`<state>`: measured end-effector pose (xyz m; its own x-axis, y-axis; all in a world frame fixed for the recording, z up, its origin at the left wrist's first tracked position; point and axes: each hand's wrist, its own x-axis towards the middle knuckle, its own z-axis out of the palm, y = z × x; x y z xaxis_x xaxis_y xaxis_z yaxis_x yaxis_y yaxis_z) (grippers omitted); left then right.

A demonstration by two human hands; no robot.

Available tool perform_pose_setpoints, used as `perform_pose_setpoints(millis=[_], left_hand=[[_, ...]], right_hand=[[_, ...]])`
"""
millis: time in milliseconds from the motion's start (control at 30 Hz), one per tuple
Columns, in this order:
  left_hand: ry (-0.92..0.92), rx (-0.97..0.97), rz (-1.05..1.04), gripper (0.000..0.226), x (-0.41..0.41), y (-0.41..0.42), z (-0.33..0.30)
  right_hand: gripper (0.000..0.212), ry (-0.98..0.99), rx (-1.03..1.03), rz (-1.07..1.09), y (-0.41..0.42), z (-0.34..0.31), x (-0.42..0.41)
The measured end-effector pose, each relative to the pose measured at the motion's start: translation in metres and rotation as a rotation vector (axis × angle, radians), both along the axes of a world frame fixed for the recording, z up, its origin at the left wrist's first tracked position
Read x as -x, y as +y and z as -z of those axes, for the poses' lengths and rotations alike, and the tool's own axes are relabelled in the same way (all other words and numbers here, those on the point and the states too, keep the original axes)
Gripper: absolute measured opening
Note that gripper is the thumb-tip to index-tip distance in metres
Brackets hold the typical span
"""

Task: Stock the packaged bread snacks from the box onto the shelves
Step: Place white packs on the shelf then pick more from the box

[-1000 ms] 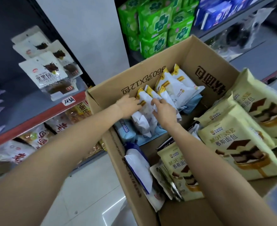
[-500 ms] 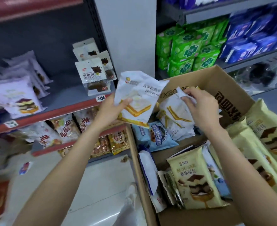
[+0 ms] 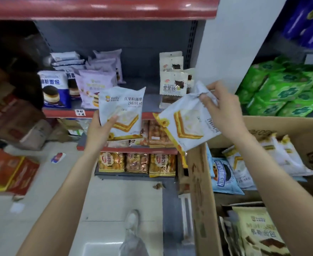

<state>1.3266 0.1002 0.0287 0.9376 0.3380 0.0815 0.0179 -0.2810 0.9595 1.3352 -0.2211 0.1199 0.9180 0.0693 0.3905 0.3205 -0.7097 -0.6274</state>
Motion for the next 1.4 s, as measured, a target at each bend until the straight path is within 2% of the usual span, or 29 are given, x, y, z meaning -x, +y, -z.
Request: perform_pose_setpoints(millis=[67,167,233,333,433,600,700,900,967,1067,1167,1300,1333,1400], left_hand=[[0.025,-0.011,-0.027,0.042,-0.010,0.034,0.010],[0.060,-0.057,-0.030,0.032,-0.031,0.078,0.021],[0.072,-0.089,-0.023,0.031,-0.045,0.099,0.023],[0.066,-0.143,-0.023,0.032,-0.062,0.122,0.022],[0.065,-0.139,0.016,0.034,-0.080,0.135,0.021],[0.053,-0.146,0.082,0.040,-0.107,0.130,0.028],[0.037,-0.192,0.116,0.043,-0.120,0.117,0.035],[-0.033,-0.194,0.050,0.033,-0.150,0.091,0.059],[-0.062,-0.173,0.044,0.033,-0.158,0.080,0.063],[-0.094,-0.176,0.041,0.039,-0.170,0.065,0.066],[-0.088,-0.166,0.040,0.042,-0.183,0.049,0.064],[-0.082,-0.071,0.050,0.034,-0.215,0.021,0.065],[-0.076,-0.037,0.051,0.034,-0.224,0.014,0.066],[-0.063,0.037,0.074,0.035,-0.242,0.006,0.069]], right_hand=[[0.021,0.053,0.061,-0.045,0.037,0.013,-0.022],[0.018,0.124,0.084,-0.049,0.092,0.027,-0.056],[0.015,0.082,0.098,-0.018,0.124,0.031,-0.079],[0.017,-0.135,0.358,0.056,0.157,0.034,-0.113],[0.022,-0.121,0.617,0.140,0.178,0.038,-0.149],[0.026,-0.049,0.569,0.148,0.193,0.053,-0.213],[0.030,-0.074,0.584,0.154,0.195,0.063,-0.246],[0.030,-0.029,0.576,0.108,0.212,0.075,-0.323],[0.032,0.024,0.467,0.087,0.214,0.077,-0.344],[0.040,0.090,0.191,-0.022,0.213,0.077,-0.354],[0.035,0.128,-0.015,-0.110,0.205,0.072,-0.338],[0.039,0.206,-0.443,-0.024,0.184,0.086,-0.289],[0.047,0.215,-0.469,-0.002,0.180,0.096,-0.278],[0.077,0.291,-0.399,0.003,0.177,0.117,-0.268]])
